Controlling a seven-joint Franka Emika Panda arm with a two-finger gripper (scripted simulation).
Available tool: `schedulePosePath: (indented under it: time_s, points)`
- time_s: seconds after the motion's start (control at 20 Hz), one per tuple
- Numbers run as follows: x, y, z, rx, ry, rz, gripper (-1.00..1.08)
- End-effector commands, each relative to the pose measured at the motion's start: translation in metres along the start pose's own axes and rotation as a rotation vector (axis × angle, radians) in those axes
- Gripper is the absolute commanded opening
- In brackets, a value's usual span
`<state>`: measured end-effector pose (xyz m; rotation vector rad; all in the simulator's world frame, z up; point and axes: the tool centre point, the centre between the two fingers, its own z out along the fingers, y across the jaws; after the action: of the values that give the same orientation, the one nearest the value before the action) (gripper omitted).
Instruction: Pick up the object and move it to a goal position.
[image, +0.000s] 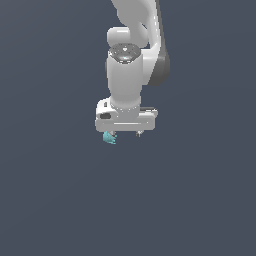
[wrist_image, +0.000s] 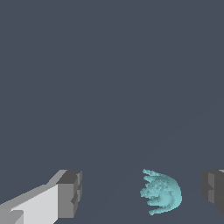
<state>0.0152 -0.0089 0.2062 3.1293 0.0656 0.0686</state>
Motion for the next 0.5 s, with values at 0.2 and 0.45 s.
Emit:
schedulePosePath:
  time_s: [0.2, 0.45]
  points:
    - [-0.014, 0.014, 0.019, 0.002, -0.007, 0.016, 1.0]
    - [-0.037, 0.034, 0.046, 0.006, -0.017, 0.041, 1.0]
